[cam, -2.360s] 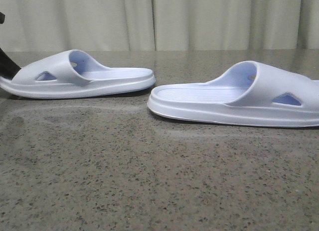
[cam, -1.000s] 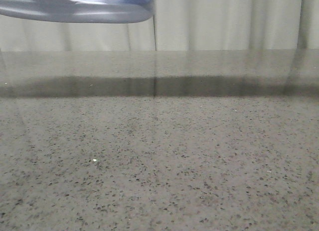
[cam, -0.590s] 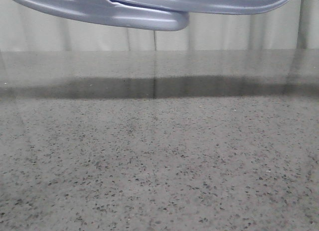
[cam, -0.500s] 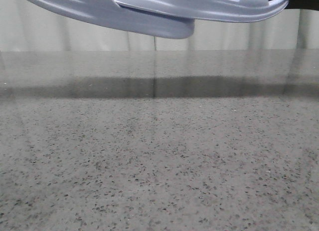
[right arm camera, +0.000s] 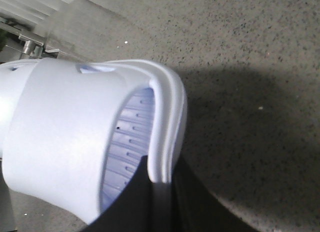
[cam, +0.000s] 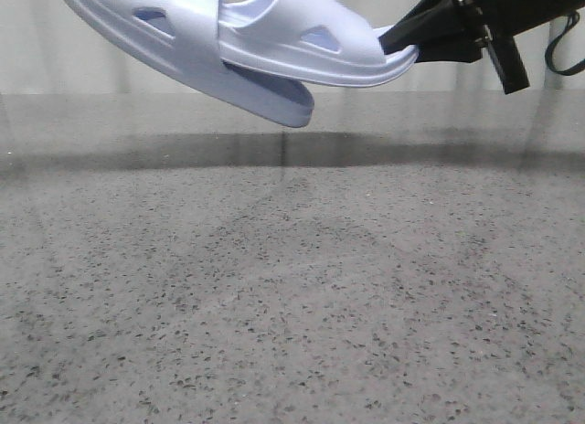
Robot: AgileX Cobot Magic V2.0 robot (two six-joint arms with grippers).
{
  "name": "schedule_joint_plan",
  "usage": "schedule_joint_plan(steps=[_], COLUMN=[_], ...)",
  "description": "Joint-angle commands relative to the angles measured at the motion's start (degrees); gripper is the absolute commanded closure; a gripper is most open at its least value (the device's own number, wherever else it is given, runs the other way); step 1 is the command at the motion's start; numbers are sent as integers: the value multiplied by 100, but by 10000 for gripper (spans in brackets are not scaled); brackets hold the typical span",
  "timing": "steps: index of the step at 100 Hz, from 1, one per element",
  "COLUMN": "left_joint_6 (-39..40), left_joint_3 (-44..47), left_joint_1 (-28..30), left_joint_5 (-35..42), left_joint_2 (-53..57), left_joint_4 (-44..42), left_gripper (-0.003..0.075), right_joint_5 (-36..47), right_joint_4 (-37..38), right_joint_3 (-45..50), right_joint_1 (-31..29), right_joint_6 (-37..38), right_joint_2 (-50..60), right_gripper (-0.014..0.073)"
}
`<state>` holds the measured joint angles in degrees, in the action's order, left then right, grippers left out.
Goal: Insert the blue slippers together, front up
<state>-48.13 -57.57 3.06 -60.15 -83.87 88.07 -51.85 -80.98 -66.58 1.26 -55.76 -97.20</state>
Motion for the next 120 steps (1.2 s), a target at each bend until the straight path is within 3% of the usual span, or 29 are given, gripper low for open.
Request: schedule_joint_plan(steps=[1,15,22,35,41,54,87,120], left_joint_6=[-3,-16,-79,-114,-114,-114,-114,-507], left_joint_3=[-141,-141,-141,-141,-141,-141,-141,-128], left_joint_1=[-306,-236,-133,41,129,283,344,-206], left_joint_5=[-1148,-1146,-1146,-1094,-980,-690,-15,591], left_joint_2=[119,119,119,119,119,119,-12,-619], left_joint_4=[398,371,345,230,100,-177,-626,-771], left_gripper=[705,705,705,705,705,705,705,702], right_joint_5=[-997,-1007,-1097,-1446,-1692,-2328,-2327,-2327], right_joint_4=[-625,-585,-467,-353,-344,-299,383,489], right_joint_3=[-398,-495,-495,-495,-495,-495,-495,-495], right_joint_1=[436,461,386,113,-44,-551,-1659,-1829], right_joint_6=[-144,-144,-144,-144,-144,-144,113,133], right_joint_2=[180,145,145,145,145,155,618,744], right_gripper=[694,665,569,309,263,264,264,264])
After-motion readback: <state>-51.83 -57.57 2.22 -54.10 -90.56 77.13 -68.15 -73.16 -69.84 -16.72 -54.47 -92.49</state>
